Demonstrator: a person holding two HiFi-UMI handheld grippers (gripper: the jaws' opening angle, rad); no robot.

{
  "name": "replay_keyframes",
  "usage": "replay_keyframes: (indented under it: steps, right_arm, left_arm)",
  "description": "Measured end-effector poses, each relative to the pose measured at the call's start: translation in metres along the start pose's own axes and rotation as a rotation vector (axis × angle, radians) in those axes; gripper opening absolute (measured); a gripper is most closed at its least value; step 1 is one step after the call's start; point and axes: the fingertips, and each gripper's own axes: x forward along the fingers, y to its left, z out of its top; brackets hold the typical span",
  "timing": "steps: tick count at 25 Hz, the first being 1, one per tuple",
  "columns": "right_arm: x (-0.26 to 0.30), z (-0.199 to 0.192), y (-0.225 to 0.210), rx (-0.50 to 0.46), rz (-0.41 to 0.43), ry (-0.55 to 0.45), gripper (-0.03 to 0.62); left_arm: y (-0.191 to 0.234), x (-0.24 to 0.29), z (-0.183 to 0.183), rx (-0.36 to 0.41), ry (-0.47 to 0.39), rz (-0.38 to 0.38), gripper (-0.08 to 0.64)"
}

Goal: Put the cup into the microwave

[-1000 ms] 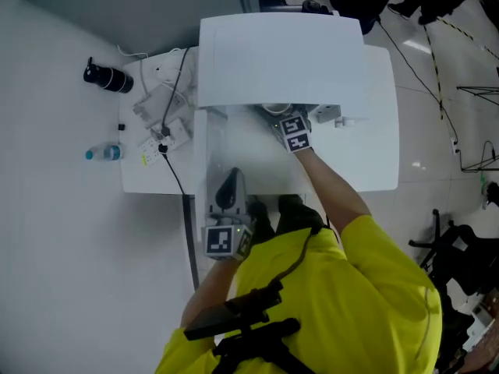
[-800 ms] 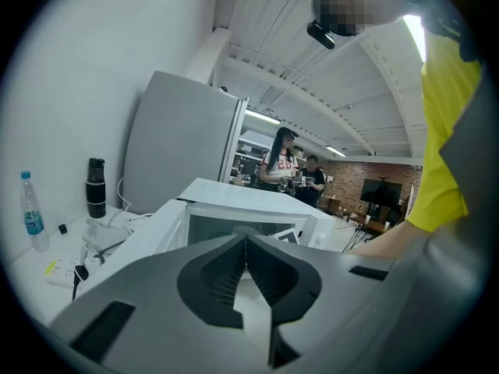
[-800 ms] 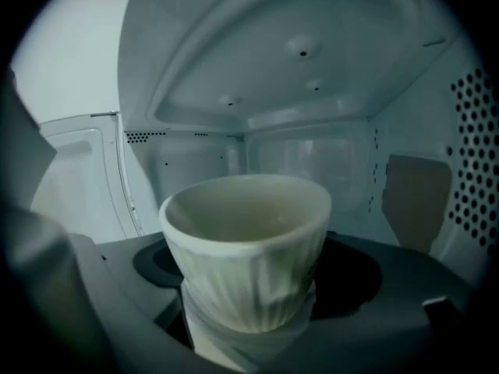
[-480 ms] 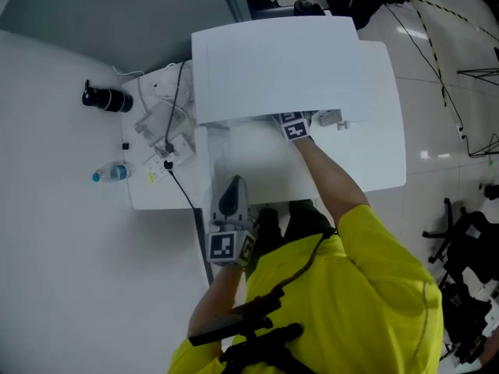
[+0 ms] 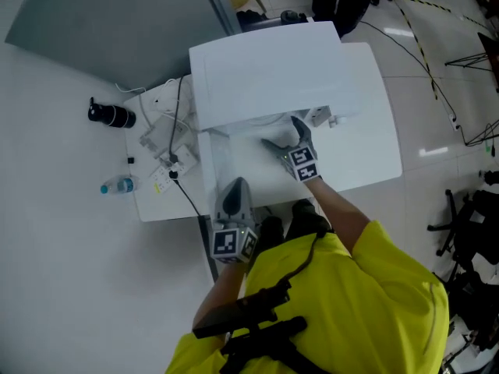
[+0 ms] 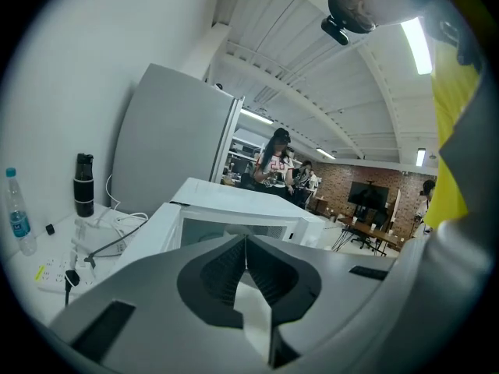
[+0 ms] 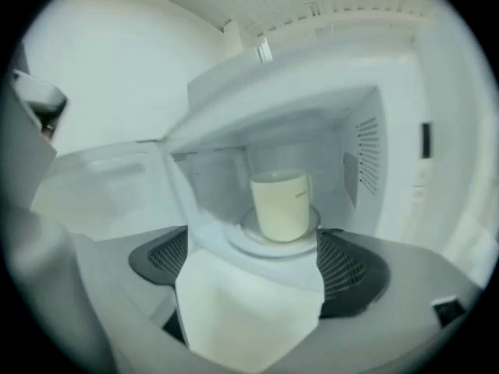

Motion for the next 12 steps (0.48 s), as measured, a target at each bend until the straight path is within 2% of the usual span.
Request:
replay_keyframes:
  steps: [1, 3, 6, 9, 11, 12]
  right_arm:
    - [-0.03, -0.003, 0.016, 0.005, 0.028, -0.006, 0.505]
    - [-0.093, 0.006, 0.044, 0.032, 0.065, -0.042, 0.393]
    - [-0.173, 0.044, 0.07, 0.059, 0.094, -0.118, 0.283]
    - [-0.222, 0.095, 0.081, 0.063, 0.114, -0.234, 0.275]
    - [-0.241, 0.126, 0.081, 0.056, 0.094, -0.304, 0.232]
    - [-0.25, 0.139, 0.08, 0.056, 0.077, -0.337, 0.232]
  left_arm:
    - [-0.003, -0.005, 0.001, 0.002, 0.001, -0.011, -0.011]
    - [-0.008, -0.015, 0.004, 0.01, 0.003, -0.037, -0.009]
    - [-0.015, -0.032, 0.014, 0.014, -0.022, -0.065, -0.011]
    - [-0.014, -0.044, 0.024, 0.023, -0.057, -0.074, -0.011]
    - [-0.014, -0.049, 0.033, 0.023, -0.077, -0.081, -0.011]
    - [-0.015, -0.051, 0.037, 0.022, -0.089, -0.088, -0.009]
